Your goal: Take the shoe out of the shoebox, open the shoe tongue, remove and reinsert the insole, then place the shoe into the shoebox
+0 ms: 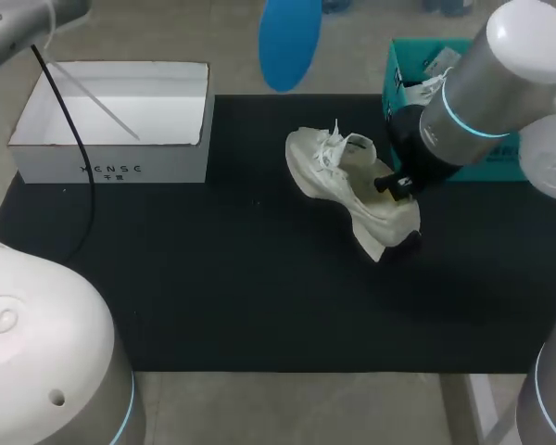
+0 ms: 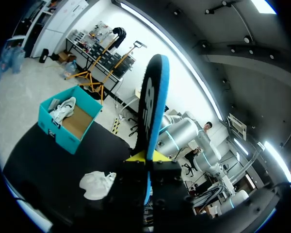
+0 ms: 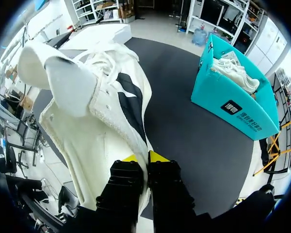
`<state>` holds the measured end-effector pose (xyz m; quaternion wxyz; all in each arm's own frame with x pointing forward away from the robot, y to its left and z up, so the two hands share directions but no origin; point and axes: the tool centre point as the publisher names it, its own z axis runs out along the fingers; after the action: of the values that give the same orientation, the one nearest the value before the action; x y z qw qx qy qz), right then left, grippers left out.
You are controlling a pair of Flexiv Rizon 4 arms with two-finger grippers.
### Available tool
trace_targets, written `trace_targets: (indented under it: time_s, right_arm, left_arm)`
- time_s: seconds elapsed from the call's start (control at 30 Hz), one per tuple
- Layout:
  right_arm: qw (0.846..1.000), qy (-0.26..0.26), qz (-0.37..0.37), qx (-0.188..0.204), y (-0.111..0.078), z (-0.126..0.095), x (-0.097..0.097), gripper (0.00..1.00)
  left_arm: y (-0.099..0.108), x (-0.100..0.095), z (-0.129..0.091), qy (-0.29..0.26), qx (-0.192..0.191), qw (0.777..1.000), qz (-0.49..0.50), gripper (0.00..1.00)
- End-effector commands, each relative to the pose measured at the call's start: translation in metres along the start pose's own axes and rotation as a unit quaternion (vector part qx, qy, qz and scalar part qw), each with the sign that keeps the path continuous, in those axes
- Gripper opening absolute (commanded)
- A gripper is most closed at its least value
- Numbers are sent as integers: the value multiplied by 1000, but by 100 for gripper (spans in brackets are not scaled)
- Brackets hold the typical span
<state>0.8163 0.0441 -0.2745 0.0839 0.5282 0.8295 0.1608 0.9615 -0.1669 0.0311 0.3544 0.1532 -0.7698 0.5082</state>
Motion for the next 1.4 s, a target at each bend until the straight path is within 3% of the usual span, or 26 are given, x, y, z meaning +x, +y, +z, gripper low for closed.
trace_targets:
  time_s: [0.03,0.1,0.23,0.4,0.73,1.4]
  right_arm:
    - [998,4,58,-9,2,3,-1,0]
    - [994,-10,105,-2,2,8,-2,0]
    - [981,-10,190,-22,2,15,-6,0]
    - [971,0,235,-35,2,26,-2,0]
    - [969,-1,245,-27,-1,46,11,0]
    - [966,15,260,8,-32,115,43,0]
  left_arm:
    - [0,0,-1,0,-1,1000,0,0]
    - [0,0,-1,0,-1,1000,0,0]
    - [0,0,-1,0,-1,1000,0,0]
    - [0,0,-1,0,-1,1000,0,0]
    - [0,0,-1,0,-1,1000,0,0]
    - [0,0,-1,0,-1,1000,0,0]
